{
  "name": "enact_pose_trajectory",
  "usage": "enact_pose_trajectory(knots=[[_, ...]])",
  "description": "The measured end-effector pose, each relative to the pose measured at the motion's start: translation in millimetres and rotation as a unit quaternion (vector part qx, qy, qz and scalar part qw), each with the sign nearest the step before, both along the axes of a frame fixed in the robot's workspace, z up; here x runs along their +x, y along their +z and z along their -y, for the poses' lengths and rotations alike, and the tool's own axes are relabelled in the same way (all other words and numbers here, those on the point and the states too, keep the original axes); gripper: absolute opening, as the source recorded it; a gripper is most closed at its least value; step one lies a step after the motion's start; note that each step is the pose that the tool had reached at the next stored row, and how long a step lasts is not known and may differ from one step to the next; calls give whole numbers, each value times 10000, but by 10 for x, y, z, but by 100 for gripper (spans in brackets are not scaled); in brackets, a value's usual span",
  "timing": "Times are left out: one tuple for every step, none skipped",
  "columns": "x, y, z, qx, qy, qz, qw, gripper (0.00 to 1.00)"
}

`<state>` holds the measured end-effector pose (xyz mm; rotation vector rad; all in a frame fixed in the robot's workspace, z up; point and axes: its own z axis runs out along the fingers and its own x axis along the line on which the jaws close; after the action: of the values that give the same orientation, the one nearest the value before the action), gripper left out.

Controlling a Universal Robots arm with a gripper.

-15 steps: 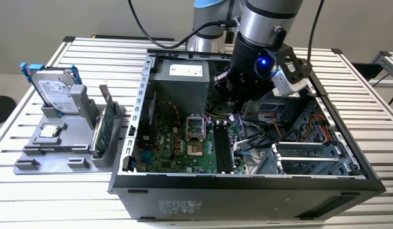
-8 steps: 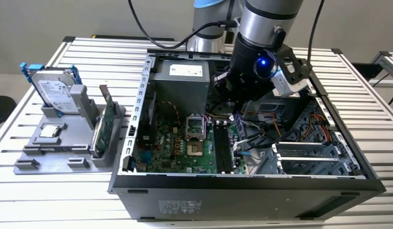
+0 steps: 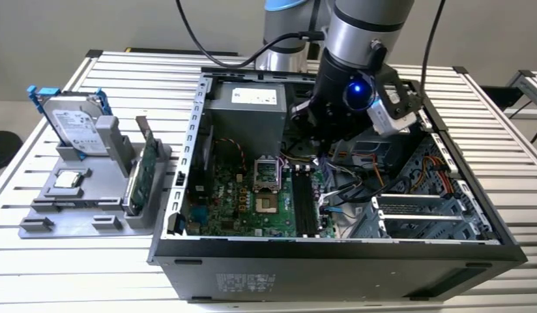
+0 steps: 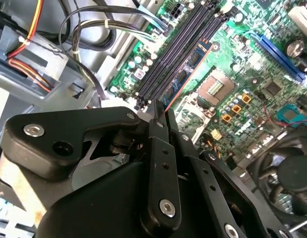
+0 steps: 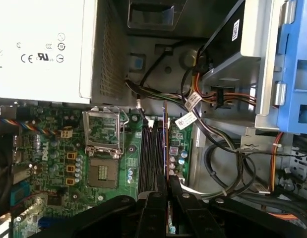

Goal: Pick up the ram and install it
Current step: 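Insert the ram into the slot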

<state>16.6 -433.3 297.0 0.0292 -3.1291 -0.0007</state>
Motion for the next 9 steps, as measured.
enact_pose_trajectory(knots=[[0,-10,0,0,-53,0,10000,0],[0,-19,0,1,-106,0,9999,0],[0,-26,0,0,-155,0,9999,0],[0,-38,0,1,-203,0,9998,0],[0,-47,0,1,-253,0,9997,0],[0,-54,2,1,-293,0,9996,0],[0,-67,2,0,-334,0,9994,0],[0,-80,2,0,-363,0,9993,0],[0,-90,2,0,-385,0,9993,0]])
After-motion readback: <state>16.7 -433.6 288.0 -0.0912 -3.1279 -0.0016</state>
